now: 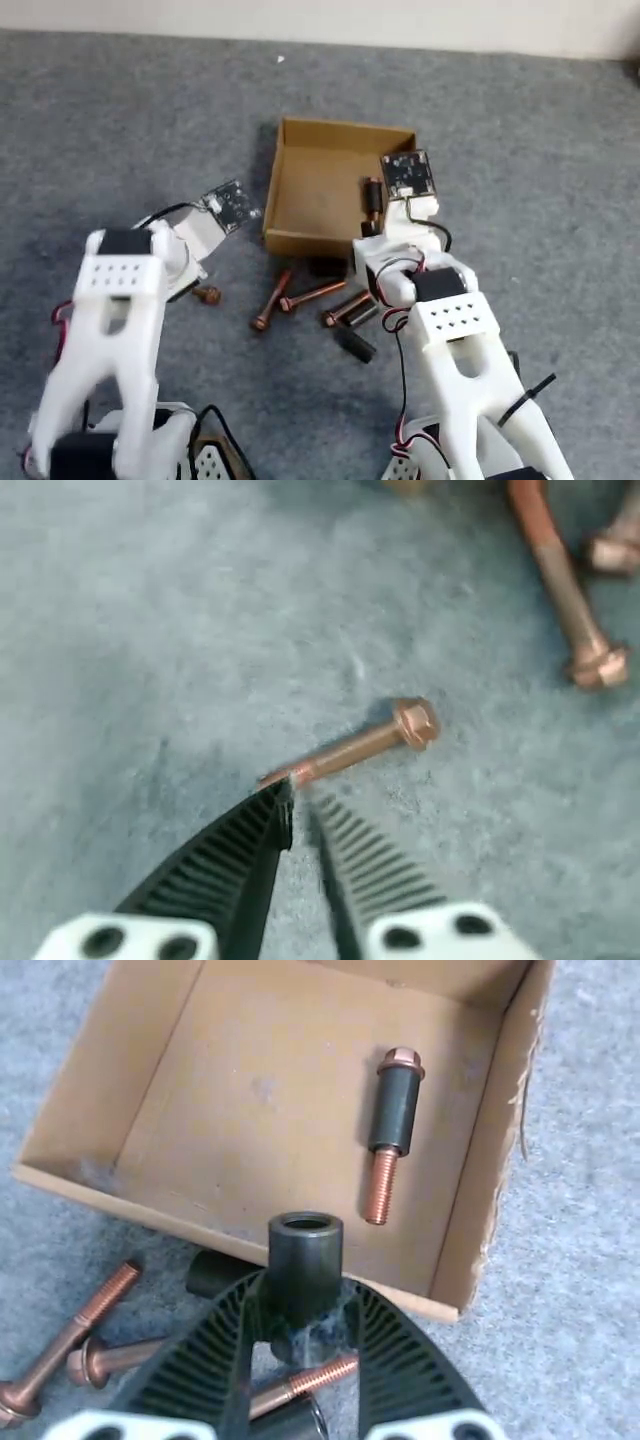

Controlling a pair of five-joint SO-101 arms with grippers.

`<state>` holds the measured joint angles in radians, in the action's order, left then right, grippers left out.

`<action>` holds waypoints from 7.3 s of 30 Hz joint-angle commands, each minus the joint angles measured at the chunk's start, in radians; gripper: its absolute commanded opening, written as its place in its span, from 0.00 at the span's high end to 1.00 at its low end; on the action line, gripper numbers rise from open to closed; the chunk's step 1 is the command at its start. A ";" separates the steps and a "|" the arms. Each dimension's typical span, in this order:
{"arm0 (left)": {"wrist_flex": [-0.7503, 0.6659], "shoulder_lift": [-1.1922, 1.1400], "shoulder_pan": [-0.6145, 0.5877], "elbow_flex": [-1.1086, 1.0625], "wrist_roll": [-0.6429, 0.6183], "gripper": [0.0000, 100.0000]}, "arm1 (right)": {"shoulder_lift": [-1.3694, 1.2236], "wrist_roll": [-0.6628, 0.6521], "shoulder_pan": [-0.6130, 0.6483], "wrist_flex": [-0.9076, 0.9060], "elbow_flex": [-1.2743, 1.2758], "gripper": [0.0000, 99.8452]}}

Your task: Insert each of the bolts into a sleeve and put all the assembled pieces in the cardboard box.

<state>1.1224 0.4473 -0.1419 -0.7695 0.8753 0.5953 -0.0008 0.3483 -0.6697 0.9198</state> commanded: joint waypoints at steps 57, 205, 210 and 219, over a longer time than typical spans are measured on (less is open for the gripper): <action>0.083 -0.242 0.104 0.177 0.158 0.99 | 0.056 -0.009 -0.082 0.030 -0.012 1.00; -0.322 0.630 0.105 -0.231 -0.994 0.99 | 1.228 -0.187 0.091 0.248 0.667 1.00; -0.324 0.630 0.038 -0.341 -0.984 0.99 | 1.227 -0.184 0.091 0.245 0.667 1.00; -0.506 0.630 -0.007 -0.585 -0.861 0.99 | 1.084 -0.160 0.107 0.174 0.596 1.00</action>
<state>0.7296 1.0717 -0.1112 -1.3019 -0.0100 1.7584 -0.1741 0.4511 -0.4933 1.5904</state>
